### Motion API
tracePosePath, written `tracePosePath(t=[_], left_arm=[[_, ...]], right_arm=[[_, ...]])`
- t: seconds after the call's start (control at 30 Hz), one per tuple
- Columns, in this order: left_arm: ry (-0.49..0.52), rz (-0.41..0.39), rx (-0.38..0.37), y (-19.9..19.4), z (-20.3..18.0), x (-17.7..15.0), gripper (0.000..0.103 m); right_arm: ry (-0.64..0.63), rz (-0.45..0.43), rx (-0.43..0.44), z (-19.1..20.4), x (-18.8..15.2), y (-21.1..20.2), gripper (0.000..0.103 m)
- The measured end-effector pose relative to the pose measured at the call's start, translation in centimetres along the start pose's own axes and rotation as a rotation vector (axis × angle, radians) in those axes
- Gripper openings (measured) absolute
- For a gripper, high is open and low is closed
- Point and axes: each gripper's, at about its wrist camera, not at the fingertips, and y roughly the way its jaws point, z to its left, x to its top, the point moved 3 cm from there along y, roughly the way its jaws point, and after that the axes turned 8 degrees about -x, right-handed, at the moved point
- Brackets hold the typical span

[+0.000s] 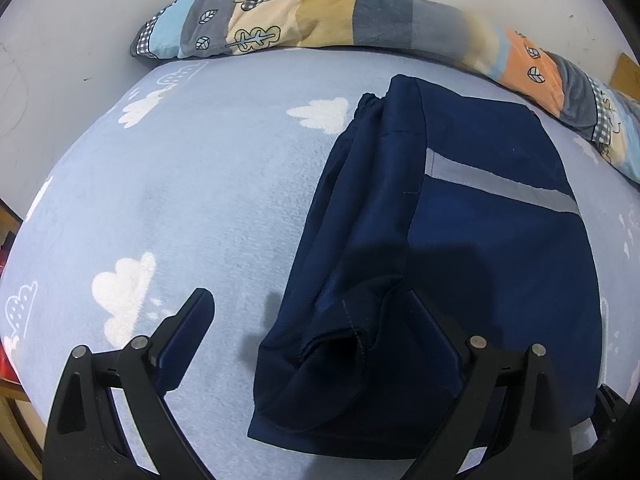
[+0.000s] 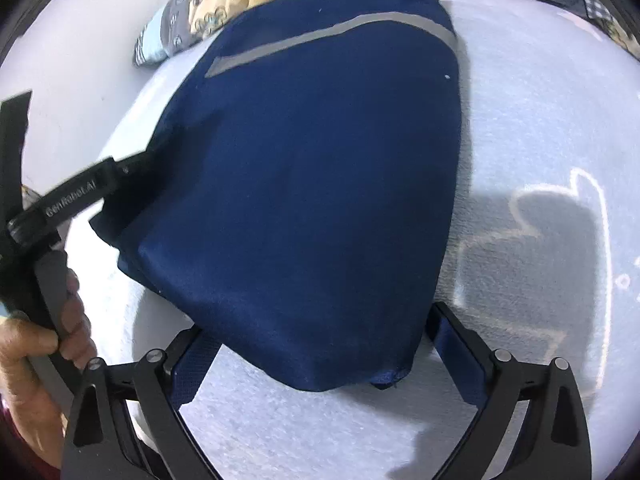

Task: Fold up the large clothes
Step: 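Open the right gripper and pull it back from the jacket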

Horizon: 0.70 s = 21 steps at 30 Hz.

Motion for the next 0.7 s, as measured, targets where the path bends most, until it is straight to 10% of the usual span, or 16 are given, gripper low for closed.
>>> tracePosePath(t=[0.33, 0.57, 0.7], left_arm=[[0.001, -0.005, 0.004, -0.1, -0.3, 0.2, 0.097], [0.001, -0.007, 0.01, 0.0, -0.3, 0.2, 0.096], [0.009, 0.0, 0.005, 0.1, -0.4, 0.2, 0.096]], right_arm=[[-0.015, -0.055, 0.015, 0.1, 0.0, -4.4, 0.087], [-0.067, -0.316, 0.006, 0.2, 0.9, -10.3, 0.077], [-0.092, -0.243, 0.081, 1.0, 2.7, -7.4, 0.056]])
